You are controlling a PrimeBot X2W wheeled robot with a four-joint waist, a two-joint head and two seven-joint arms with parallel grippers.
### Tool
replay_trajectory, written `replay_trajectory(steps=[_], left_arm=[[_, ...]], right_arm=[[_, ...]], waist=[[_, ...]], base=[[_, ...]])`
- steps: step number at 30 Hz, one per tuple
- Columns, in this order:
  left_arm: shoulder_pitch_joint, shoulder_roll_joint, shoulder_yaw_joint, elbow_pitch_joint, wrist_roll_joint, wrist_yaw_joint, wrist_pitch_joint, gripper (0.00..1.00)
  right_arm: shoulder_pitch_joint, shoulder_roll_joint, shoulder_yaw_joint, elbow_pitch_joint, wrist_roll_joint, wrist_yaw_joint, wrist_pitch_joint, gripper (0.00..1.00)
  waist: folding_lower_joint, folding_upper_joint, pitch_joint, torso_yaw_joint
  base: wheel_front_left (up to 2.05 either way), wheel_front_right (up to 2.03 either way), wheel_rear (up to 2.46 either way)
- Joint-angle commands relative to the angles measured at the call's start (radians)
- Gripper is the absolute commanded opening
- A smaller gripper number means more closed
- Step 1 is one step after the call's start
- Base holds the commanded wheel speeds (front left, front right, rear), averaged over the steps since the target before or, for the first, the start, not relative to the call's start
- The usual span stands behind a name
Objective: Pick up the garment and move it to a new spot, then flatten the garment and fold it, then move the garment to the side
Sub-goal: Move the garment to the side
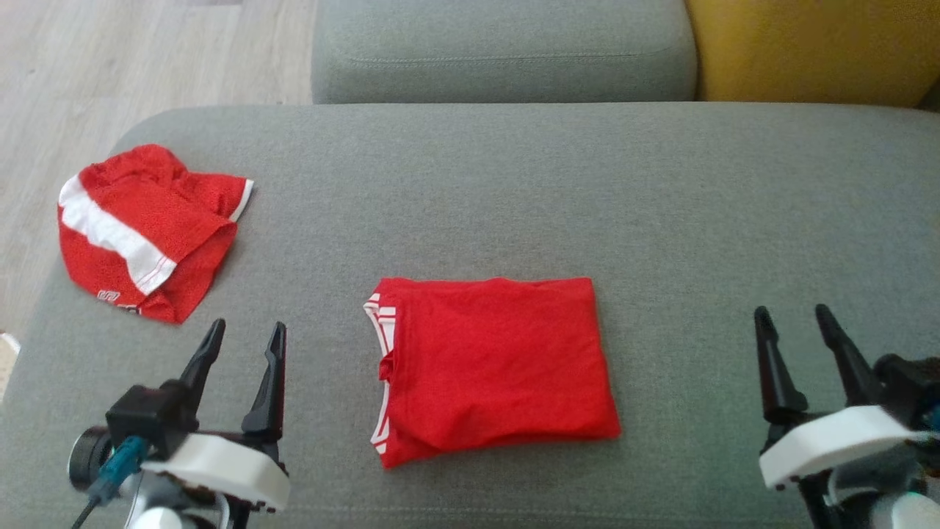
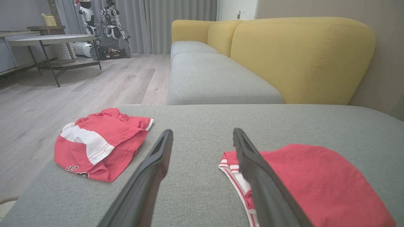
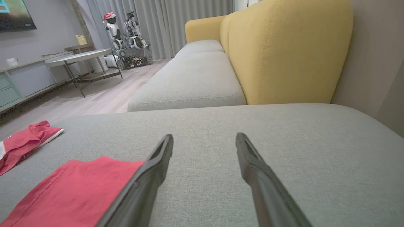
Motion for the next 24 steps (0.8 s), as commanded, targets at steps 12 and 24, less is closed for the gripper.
replay_trajectory(steps=[12,24], left_arm=[[-0.137,0.006,0.022,-0.010,0.000,-0.021,-0.032,1.00],[-0.191,-0.021,0.016,0.045,-0.002,-0.042,-0.067,1.00]], right_arm=[[-0.264,-0.008,0.214,0.297,0.021,-0.001,-0.042,1.00],[-0.394,-0.006,0.295,0.718,0.028,-0.001,-0.086,1.00]], waist=[[0.0000,0.0000,0.095,0.083],[0.0000,0.0000,0.145,0.119]], base=[[0.00,0.00,0.00],[0.00,0.00,0.00]])
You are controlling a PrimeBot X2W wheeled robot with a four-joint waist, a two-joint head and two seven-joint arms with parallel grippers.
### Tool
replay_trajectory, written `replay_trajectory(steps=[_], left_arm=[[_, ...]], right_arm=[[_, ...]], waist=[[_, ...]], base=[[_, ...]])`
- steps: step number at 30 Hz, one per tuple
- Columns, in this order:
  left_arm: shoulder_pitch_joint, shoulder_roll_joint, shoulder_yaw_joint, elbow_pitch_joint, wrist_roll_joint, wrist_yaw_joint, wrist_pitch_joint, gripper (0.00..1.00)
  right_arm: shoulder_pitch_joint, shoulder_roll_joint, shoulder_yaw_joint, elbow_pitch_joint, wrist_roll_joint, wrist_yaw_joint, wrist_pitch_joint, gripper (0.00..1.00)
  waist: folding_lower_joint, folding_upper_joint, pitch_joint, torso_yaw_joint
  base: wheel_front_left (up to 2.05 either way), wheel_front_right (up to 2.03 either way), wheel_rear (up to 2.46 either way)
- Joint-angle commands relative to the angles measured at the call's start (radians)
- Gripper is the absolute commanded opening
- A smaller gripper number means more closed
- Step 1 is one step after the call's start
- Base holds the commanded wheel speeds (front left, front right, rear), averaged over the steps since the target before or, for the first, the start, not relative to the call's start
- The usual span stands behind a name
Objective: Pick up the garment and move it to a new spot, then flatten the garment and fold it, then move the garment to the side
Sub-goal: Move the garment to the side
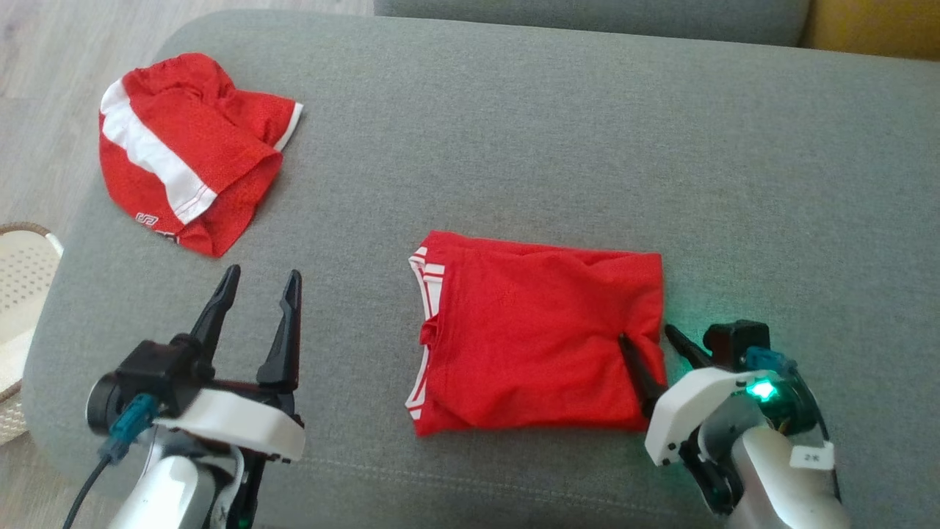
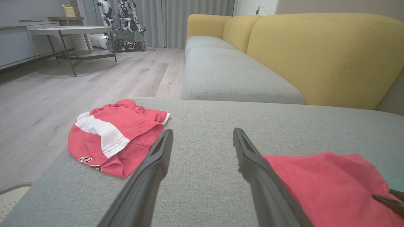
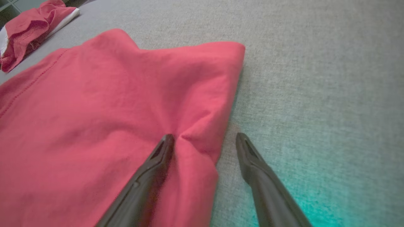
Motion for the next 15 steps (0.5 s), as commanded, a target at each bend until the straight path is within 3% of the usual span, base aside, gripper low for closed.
replay_trajectory(steps=[1,4,5,15], left_arm=[[-0.054,0.015,0.044,-0.024,-0.002,0.003,-0.011,1.00],[-0.054,0.015,0.050,-0.014,-0.004,0.001,-0.017,1.00],[-0.054,0.015,0.051,-0.014,-0.003,0.001,-0.018,1.00],[-0.062,0.020,0.054,-0.026,0.000,0.002,-0.024,1.00]], right_arm=[[-0.038,-0.002,0.036,-0.001,0.012,-0.001,0.006,1.00],[-0.048,-0.002,0.062,0.027,0.028,-0.001,0.017,0.12],[-0.051,-0.002,0.065,0.029,0.030,-0.001,0.018,0.00],[-0.135,-0.029,0.047,0.003,0.016,-0.001,0.000,0.00]], waist=[[0.0000,0.0000,0.002,-0.005],[0.0000,0.0000,0.001,-0.025],[0.0000,0.0000,0.001,-0.032],[0.0000,0.0000,0.015,-0.132]], base=[[0.00,0.00,0.00],[0.00,0.00,0.00],[0.00,0.00,0.00],[0.00,0.00,0.00]])
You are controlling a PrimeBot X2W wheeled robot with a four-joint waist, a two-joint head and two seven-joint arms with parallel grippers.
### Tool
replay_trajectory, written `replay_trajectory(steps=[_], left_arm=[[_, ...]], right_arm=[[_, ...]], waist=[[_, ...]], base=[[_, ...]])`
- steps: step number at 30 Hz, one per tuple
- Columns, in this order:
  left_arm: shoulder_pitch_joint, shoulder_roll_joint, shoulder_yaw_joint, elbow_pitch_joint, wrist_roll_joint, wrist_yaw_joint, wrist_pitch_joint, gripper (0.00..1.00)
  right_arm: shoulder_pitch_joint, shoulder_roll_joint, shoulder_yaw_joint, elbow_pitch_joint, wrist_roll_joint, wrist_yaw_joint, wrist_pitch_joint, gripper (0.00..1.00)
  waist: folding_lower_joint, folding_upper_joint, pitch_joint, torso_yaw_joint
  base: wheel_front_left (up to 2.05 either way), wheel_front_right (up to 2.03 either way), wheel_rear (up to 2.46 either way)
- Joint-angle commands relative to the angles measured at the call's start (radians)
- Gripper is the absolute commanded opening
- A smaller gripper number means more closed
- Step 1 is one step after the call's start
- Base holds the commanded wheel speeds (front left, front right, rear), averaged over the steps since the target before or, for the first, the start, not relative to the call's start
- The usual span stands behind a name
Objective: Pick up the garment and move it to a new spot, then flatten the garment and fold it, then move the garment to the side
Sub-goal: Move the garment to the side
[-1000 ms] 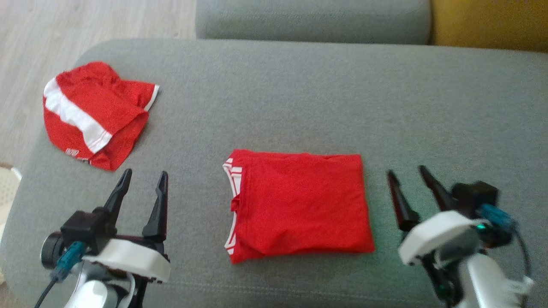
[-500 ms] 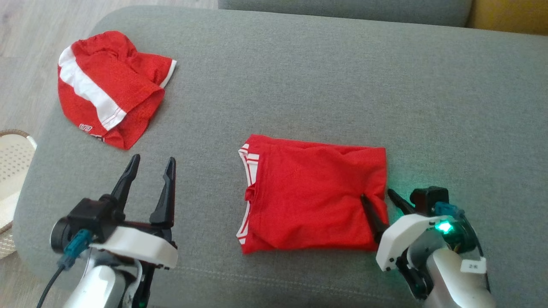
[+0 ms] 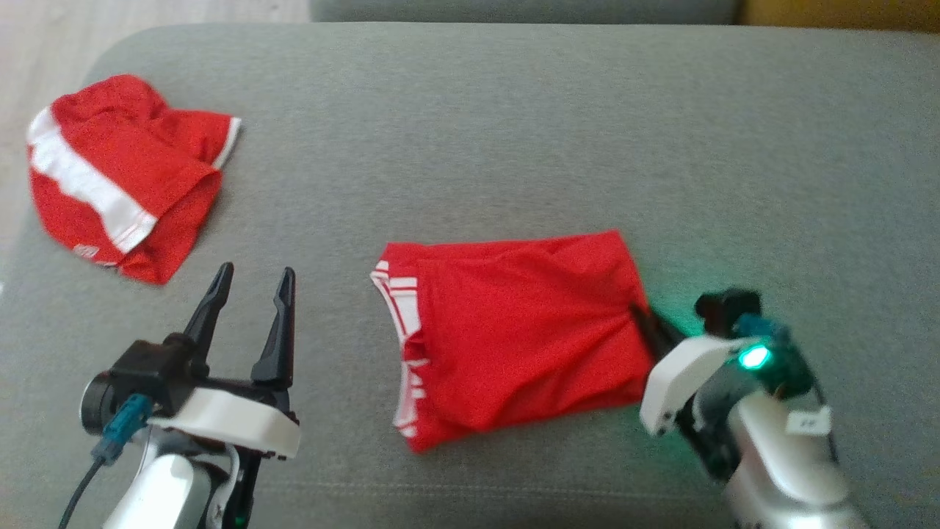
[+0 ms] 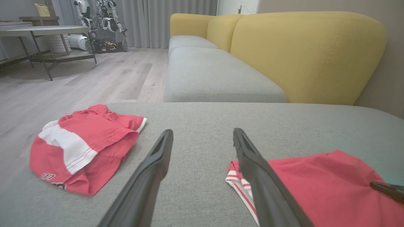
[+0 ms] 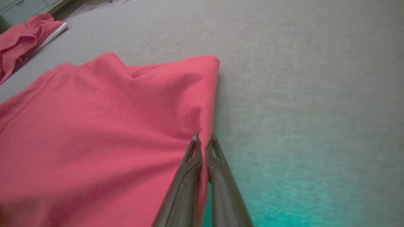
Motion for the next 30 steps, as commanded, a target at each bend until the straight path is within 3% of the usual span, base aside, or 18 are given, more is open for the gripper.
replay_trajectory(steps=[1,13,23,30], left_arm=[[-0.060,0.021,0.046,-0.039,0.001,0.002,-0.011,1.00],[-0.104,0.030,0.039,-0.064,0.009,-0.004,-0.009,1.00],[-0.157,0.080,0.041,-0.128,0.033,-0.010,0.033,1.00],[-0.228,0.107,0.020,-0.166,0.056,-0.034,0.078,1.00]], right_arm=[[-0.060,-0.029,-0.008,-0.040,-0.006,-0.001,-0.013,0.00],[-0.150,-0.124,-0.156,-0.077,-0.037,-0.001,-0.001,0.00],[-0.277,-0.123,-0.243,-0.056,-0.057,-0.001,-0.007,0.00],[-0.439,-0.133,-0.353,0.026,-0.081,-0.001,-0.025,0.00]], waist=[[0.0000,0.0000,0.012,-0.041],[0.0000,0.0000,0.073,-0.172],[0.0000,0.0000,0.176,-0.357],[0.0000,0.0000,0.262,-0.404]], base=[[0.00,0.00,0.00],[0.00,0.00,0.00],[0.00,0.00,0.00],[0.00,0.00,0.00]])
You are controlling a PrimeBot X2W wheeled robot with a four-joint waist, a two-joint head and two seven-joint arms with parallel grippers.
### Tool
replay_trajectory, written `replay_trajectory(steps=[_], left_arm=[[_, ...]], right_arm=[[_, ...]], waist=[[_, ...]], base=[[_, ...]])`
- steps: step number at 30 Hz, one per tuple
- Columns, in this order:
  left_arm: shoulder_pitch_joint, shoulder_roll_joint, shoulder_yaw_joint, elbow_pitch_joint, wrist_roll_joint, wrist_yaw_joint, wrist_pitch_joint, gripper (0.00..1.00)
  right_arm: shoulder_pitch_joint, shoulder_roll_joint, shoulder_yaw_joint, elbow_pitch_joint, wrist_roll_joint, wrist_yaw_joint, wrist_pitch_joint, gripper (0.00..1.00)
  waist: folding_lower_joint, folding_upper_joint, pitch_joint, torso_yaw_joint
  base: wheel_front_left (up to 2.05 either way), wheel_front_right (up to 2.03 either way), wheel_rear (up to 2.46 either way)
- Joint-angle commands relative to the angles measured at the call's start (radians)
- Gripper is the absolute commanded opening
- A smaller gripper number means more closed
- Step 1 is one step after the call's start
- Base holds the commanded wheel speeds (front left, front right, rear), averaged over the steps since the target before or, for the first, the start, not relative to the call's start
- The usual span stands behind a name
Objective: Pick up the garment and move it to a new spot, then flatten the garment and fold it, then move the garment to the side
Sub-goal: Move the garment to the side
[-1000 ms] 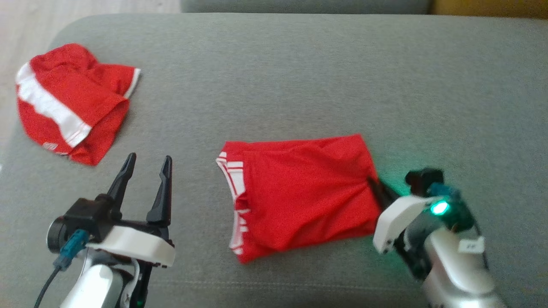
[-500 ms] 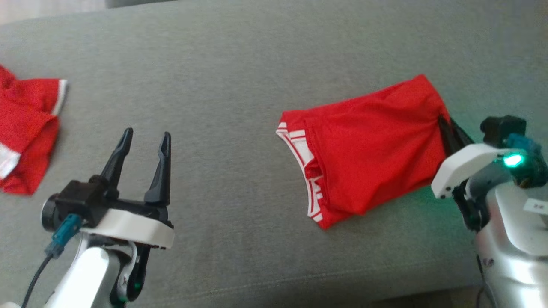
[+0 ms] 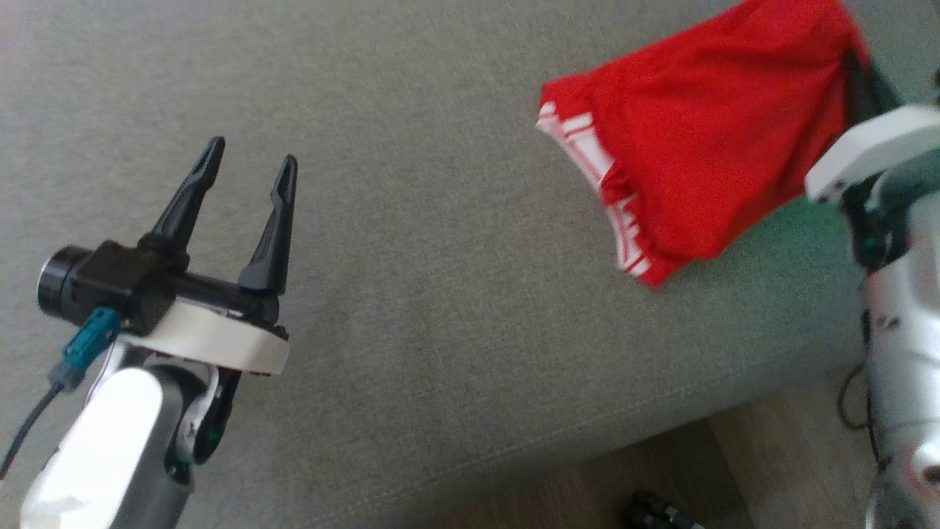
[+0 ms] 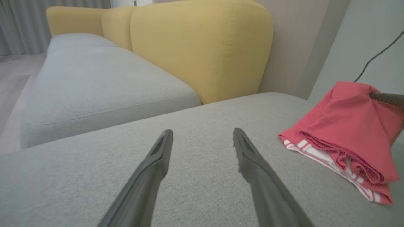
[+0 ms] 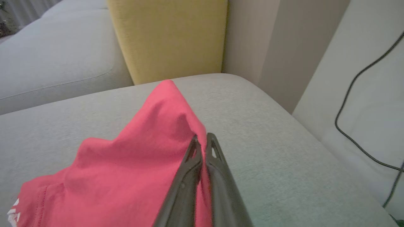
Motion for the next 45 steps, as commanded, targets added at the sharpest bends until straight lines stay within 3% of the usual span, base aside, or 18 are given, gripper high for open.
replay_trajectory(steps=[1,9,19,20,21,22,23,24,34,45], left_arm=[[-0.043,0.033,0.034,-0.037,0.010,-0.004,0.006,1.00],[-0.083,0.040,0.015,-0.047,0.020,-0.019,0.019,1.00],[-0.118,0.052,0.007,-0.054,0.024,-0.028,0.028,1.00],[-0.120,0.051,0.006,-0.052,0.024,-0.029,0.027,1.00],[-0.120,0.051,0.006,-0.052,0.024,-0.029,0.027,1.00],[-0.122,0.051,0.006,-0.049,0.024,-0.029,0.026,1.00],[-0.123,0.050,0.005,-0.046,0.023,-0.029,0.024,1.00],[-0.122,0.049,0.005,-0.043,0.022,-0.029,0.021,1.00],[-0.065,0.018,0.007,0.025,-0.011,-0.010,-0.030,1.00],[0.041,-0.014,0.024,0.077,-0.046,0.030,-0.070,1.00]], right_arm=[[-0.039,-0.022,-0.008,-0.018,-0.012,-0.001,-0.011,0.00],[-0.155,-0.059,-0.158,0.066,-0.052,-0.001,-0.033,0.00],[-0.209,-0.044,-0.226,0.178,-0.213,-0.001,-0.028,0.00],[-0.212,-0.040,-0.241,0.189,-0.230,-0.001,-0.022,0.09],[-0.212,-0.040,-0.241,0.189,-0.230,-0.001,-0.022,0.09],[-0.217,-0.034,-0.254,0.196,-0.238,-0.001,-0.026,0.36],[-0.220,-0.028,-0.265,0.202,-0.249,-0.001,-0.031,0.87],[-0.220,-0.023,-0.275,0.210,-0.261,-0.001,-0.031,1.00],[-0.131,0.017,-0.283,0.141,-0.294,-0.001,-0.174,1.00],[0.183,0.092,-0.081,-0.143,-0.140,-0.001,-0.253,1.00]], waist=[[-0.0001,0.0000,0.044,-0.026],[-0.0001,0.0000,0.105,-0.014],[-0.0001,0.0000,0.170,0.007],[-0.0001,0.0000,0.172,0.010],[-0.0001,0.0000,0.172,0.010],[-0.0001,0.0000,0.174,0.012],[-0.0001,0.0000,0.174,0.014],[-0.0001,0.0000,0.171,0.015],[-0.0001,0.0000,0.051,0.041],[-0.0001,0.0000,-0.111,0.143]], base=[[0.00,0.00,0.00],[0.00,0.00,0.00],[0.00,0.00,0.00],[0.00,0.00,0.00],[0.00,0.00,0.00],[0.00,0.00,0.00],[0.00,0.00,0.00],[0.00,0.00,0.00],[0.00,0.00,0.00],[0.00,0.00,0.00]])
